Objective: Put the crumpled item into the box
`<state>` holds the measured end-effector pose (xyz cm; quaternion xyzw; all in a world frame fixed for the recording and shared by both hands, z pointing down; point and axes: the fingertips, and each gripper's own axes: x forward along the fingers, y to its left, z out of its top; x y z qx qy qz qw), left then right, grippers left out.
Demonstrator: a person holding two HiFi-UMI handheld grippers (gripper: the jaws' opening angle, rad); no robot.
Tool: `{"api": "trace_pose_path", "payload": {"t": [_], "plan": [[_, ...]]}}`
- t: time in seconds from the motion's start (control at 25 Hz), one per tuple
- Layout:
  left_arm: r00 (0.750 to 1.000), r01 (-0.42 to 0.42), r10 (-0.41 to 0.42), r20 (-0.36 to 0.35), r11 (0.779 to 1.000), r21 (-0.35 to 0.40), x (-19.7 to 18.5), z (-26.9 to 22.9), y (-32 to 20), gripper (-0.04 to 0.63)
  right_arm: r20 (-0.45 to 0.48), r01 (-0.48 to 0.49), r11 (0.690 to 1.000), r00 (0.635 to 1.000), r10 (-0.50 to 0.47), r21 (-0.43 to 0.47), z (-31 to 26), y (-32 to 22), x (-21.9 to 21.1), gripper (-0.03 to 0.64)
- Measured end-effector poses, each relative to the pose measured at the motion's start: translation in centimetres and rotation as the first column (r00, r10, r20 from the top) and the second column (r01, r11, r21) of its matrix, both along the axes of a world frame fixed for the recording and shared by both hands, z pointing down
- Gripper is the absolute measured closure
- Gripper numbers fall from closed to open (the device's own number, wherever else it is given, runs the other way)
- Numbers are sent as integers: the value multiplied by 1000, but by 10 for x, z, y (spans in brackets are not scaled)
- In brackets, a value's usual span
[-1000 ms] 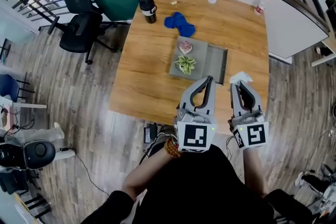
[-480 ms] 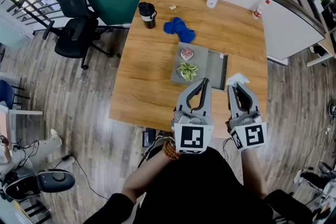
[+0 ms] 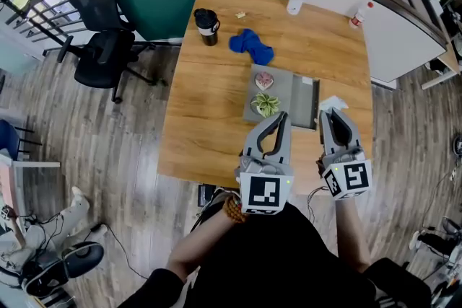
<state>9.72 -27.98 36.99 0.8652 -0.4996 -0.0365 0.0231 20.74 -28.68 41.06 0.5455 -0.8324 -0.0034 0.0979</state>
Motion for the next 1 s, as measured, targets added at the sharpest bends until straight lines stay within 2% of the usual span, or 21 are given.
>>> {"api": "trace_pose_path", "payload": {"t": [0.12, 0.32, 0.84, 1.0], "plan": [[1000, 7, -7, -6, 1000, -10, -12, 4, -7, 569, -3, -19, 1000, 1000, 19, 1, 5, -14, 0, 571], [1000, 9, -9, -10, 1000, 2, -25, 4, -15, 571, -82, -22, 1000, 996, 22, 3, 19, -29, -3, 571], [999, -31, 31, -11, 999, -13, -36, 1, -31, 571, -146, -54, 998, 988, 50, -24, 32, -66, -10, 571], [999, -27, 26, -33, 999, -28, -37, 8, -28, 570, -154, -57, 997, 987, 50, -45, 45, -72, -12, 571]]}}
